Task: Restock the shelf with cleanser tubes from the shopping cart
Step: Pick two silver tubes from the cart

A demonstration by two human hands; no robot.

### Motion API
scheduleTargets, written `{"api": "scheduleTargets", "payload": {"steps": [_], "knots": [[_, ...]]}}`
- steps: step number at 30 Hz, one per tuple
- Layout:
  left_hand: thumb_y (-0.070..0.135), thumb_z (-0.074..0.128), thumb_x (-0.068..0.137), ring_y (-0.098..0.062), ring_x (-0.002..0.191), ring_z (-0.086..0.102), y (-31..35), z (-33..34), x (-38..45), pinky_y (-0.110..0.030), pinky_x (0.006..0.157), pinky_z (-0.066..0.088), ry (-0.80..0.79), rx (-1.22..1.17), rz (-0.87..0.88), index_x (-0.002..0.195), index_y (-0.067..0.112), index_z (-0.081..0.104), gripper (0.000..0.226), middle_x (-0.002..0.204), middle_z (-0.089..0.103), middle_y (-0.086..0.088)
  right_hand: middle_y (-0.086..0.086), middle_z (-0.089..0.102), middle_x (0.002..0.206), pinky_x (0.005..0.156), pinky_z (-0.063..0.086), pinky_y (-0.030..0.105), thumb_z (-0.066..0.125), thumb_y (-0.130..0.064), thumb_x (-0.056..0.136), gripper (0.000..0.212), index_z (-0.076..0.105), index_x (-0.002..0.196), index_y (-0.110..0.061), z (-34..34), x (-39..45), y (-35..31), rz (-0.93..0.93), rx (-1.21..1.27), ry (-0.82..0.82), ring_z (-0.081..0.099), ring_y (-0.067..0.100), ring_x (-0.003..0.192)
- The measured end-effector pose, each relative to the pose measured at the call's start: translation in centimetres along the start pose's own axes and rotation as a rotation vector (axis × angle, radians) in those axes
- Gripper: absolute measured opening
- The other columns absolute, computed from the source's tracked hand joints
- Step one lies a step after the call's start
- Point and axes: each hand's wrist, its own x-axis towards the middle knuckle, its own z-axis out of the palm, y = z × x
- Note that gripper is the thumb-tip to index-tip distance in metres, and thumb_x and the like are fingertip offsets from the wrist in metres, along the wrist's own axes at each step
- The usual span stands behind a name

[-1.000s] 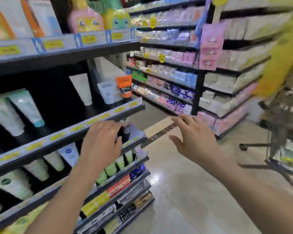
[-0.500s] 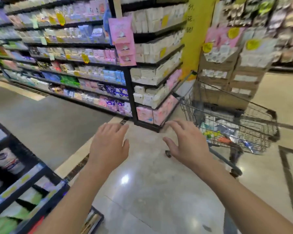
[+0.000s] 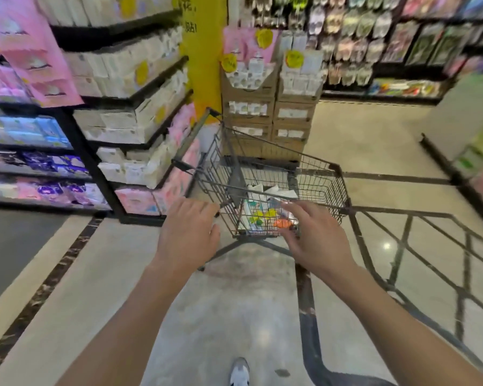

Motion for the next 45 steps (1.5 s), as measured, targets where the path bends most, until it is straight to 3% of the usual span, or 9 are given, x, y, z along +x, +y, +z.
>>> {"api": "scheduleTargets", "payload": {"steps": [5,10,16,25,32,34,37,40,45], "knots": [[0.025,0.06,0.079,-0.03,0.094,0.062,-0.9,6.2,7.3,-0.043,0.087,0.05,-0.045,-0.141,-0.037,0.108,0.013,0.069,0.032,0.099,0.068,-0.004,0.0,0.06,0.128,0.089,0.053,0.041,0.064,-0.041,0.089,0.044,0.057,0.13,-0.025,1.8,6.4,3.7,0.092,-0.058,-0.036,0.058,0.026,0.113],[0.025,0.07,0.08,-0.028,0.1,0.063,-0.8,10.6,13.5,-0.042,0.095,0.049,-0.138,-0.165,0.005,0.114,0.013,0.069,0.036,0.105,0.071,-0.005,0.004,0.06,0.129,0.093,0.051,0.042,0.067,-0.039,0.09,0.048,0.057,0.133,-0.02,3.9,10.7,7.6,0.223,-0.08,-0.074,0.056,0.028,0.117],[0.03,0.061,0.089,-0.024,0.112,0.058,-0.8,14.7,20.8,-0.041,0.107,0.04,-0.194,-0.14,0.085,0.125,0.016,0.064,0.038,0.117,0.067,-0.002,0.003,0.057,0.135,0.095,0.048,0.04,0.065,-0.039,0.091,0.052,0.052,0.137,-0.021,7.3,14.6,12.4,0.39,-0.04,-0.16,0.052,0.026,0.123],[0.026,0.066,0.085,-0.029,0.103,0.061,-0.6,22.1,33.0,-0.044,0.098,0.047,-0.278,-0.089,0.1,0.12,0.011,0.067,0.037,0.108,0.07,-0.006,0.004,0.056,0.134,0.096,0.049,0.042,0.062,-0.039,0.092,0.051,0.051,0.138,-0.021,14.8,25.6,22.3,0.456,0.04,-0.264,0.052,0.029,0.123],[0.026,0.07,0.082,-0.027,0.097,0.066,0.1,28.4,41.9,-0.042,0.092,0.05,-0.4,-0.032,0.041,0.115,0.013,0.07,0.036,0.104,0.072,-0.006,0.009,0.058,0.129,0.09,0.05,0.04,0.057,-0.038,0.095,0.047,0.049,0.137,-0.019,22.5,35.8,30.2,0.482,0.129,-0.506,0.054,0.03,0.117],[0.026,0.07,0.082,-0.027,0.097,0.065,0.3,30.8,43.8,-0.041,0.091,0.05,-0.43,-0.037,0.027,0.115,0.013,0.07,0.035,0.104,0.072,-0.006,0.008,0.06,0.125,0.089,0.052,0.042,0.059,-0.035,0.092,0.049,0.048,0.139,-0.026,25.5,38.0,32.0,0.503,0.16,-0.593,0.056,0.03,0.112],[0.027,0.063,0.088,-0.025,0.106,0.062,0.8,34.4,45.8,-0.04,0.099,0.044,-0.535,-0.063,0.027,0.122,0.015,0.066,0.037,0.114,0.07,-0.004,0.006,0.063,0.126,0.087,0.055,0.045,0.061,-0.034,0.088,0.053,0.047,0.139,-0.03,30.2,39.8,34.4,0.542,0.209,-0.717,0.059,0.029,0.111],[0.03,0.053,0.094,-0.021,0.118,0.055,1.1,38.3,47.9,-0.037,0.108,0.037,-0.675,-0.07,0.032,0.133,0.018,0.058,0.042,0.126,0.064,-0.001,0.012,0.064,0.122,0.089,0.054,0.043,0.061,-0.031,0.091,0.044,0.052,0.132,-0.017,33.4,40.8,35.7,0.652,0.257,-0.791,0.06,0.031,0.11],[0.032,0.052,0.095,-0.024,0.121,0.054,1.6,48.2,50.5,-0.039,0.103,0.042,-0.926,-0.191,0.002,0.136,0.02,0.054,0.042,0.133,0.059,-0.003,0.015,0.068,0.111,0.076,0.048,0.033,0.061,-0.027,0.092,0.035,0.063,0.121,-0.008,39.8,40.9,38.1,0.973,0.399,-0.853,0.063,0.031,0.101]]}}
